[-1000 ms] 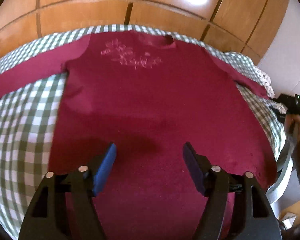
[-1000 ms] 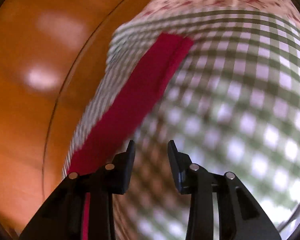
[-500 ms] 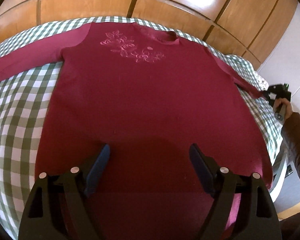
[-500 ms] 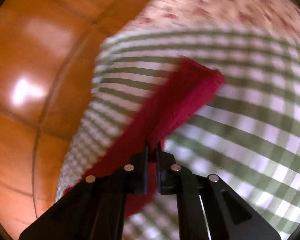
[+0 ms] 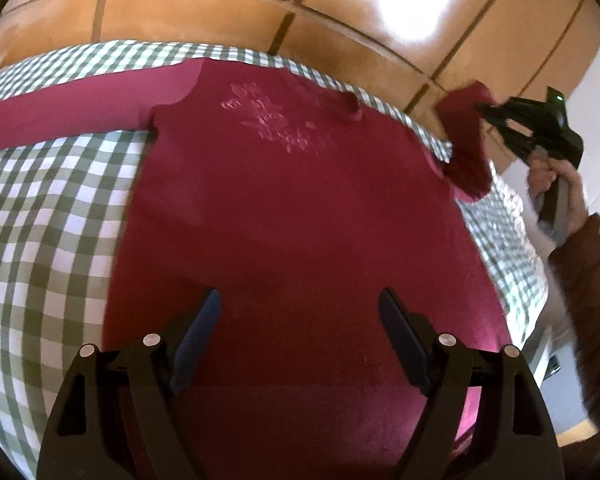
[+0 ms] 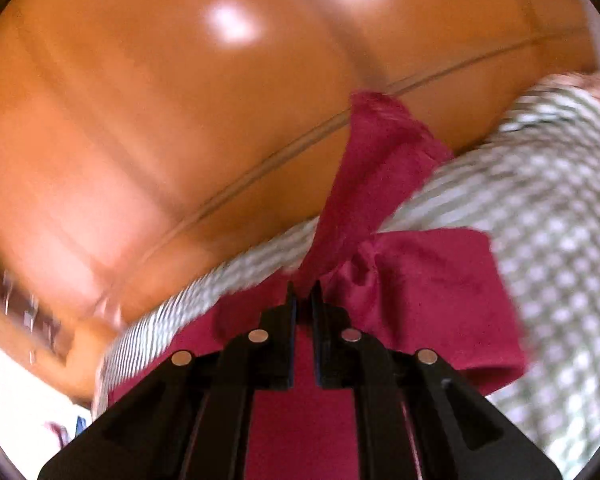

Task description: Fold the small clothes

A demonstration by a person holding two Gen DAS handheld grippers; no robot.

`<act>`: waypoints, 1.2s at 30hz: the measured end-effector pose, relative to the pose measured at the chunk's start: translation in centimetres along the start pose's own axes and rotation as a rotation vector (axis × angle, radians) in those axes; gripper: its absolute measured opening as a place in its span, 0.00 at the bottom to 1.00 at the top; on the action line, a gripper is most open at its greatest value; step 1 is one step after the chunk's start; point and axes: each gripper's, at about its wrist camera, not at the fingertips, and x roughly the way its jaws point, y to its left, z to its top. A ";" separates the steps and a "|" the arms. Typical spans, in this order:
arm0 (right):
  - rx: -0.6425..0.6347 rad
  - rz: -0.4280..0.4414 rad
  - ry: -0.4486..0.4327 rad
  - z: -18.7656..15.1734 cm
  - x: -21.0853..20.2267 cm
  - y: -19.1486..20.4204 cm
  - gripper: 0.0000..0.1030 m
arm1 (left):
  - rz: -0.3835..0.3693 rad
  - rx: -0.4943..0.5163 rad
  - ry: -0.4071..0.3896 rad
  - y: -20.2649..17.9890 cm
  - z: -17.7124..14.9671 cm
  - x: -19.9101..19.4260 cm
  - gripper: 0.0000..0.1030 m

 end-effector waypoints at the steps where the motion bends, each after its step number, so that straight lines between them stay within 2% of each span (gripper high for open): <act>1: -0.028 0.011 0.029 -0.7 1.3 1.5 0.05 | -0.005 -0.009 -0.005 0.1 0.2 -0.2 0.77; 2: -0.061 0.017 0.055 -1.4 2.4 3.0 0.06 | -0.010 -0.018 -0.011 0.3 0.5 -0.3 0.77; 3: -0.096 0.032 0.081 -2.3 3.6 4.6 0.11 | -0.018 -0.030 -0.019 0.4 0.9 -0.5 0.77; 4: -0.112 0.054 0.093 -3.0 4.2 5.7 0.26 | -0.025 -0.037 -0.026 0.5 1.2 -0.7 0.77; 6: -0.138 0.095 0.083 -4.3 4.1 7.1 0.47 | -0.036 -0.048 -0.040 0.6 2.0 -1.0 0.77; 7: -0.143 0.098 0.076 -4.8 3.7 7.3 0.53 | -0.040 -0.051 -0.045 0.7 2.4 -1.1 0.77; 9: -0.132 0.111 0.079 -6.0 2.7 6.7 0.59 | -0.055 -0.062 -0.050 0.8 3.2 -1.1 0.77; 14: -0.092 0.079 0.098 -9.9 -1.3 2.6 0.66 | -0.082 -0.100 -0.046 1.3 5.9 0.6 0.77; 17: -0.024 0.042 0.116 -12.5 -4.1 -1.1 0.72 | -0.093 -0.113 -0.034 1.2 8.1 2.5 0.77; 21: 0.104 0.001 0.105 -14.7 -7.1 -5.7 0.80 | -0.100 -0.129 0.005 0.6 11.1 6.3 0.72; 26: 0.244 0.039 0.049 -13.7 -8.3 -9.0 0.89 | -0.105 -0.135 0.067 -0.7 14.5 12.3 0.59; 28: 0.281 0.065 0.033 -13.1 -8.1 -9.8 0.93 | -0.114 -0.146 0.087 -1.1 15.3 14.1 0.50; 29: 0.302 0.080 0.025 -12.8 -7.7 -10.1 0.93 | -0.115 -0.150 0.096 -1.3 15.7 14.9 0.38; 30: 0.333 0.099 0.016 -12.3 -7.2 -10.4 0.93 | -0.118 -0.142 0.109 -1.5 16.1 15.7 0.11; 31: 0.363 0.117 0.009 -11.8 -6.7 -10.6 0.94 | -0.114 -0.136 0.114 -1.7 16.4 16.0 0.02; 33: 0.420 0.165 -0.006 -11.1 -5.8 -11.1 0.94 | -0.130 -0.149 0.069 -1.7 17.2 15.1 0.01; 36: 0.467 0.205 -0.030 -10.1 -4.7 -11.5 0.95 | -0.150 -0.148 -0.026 -0.9 18.4 11.3 0.00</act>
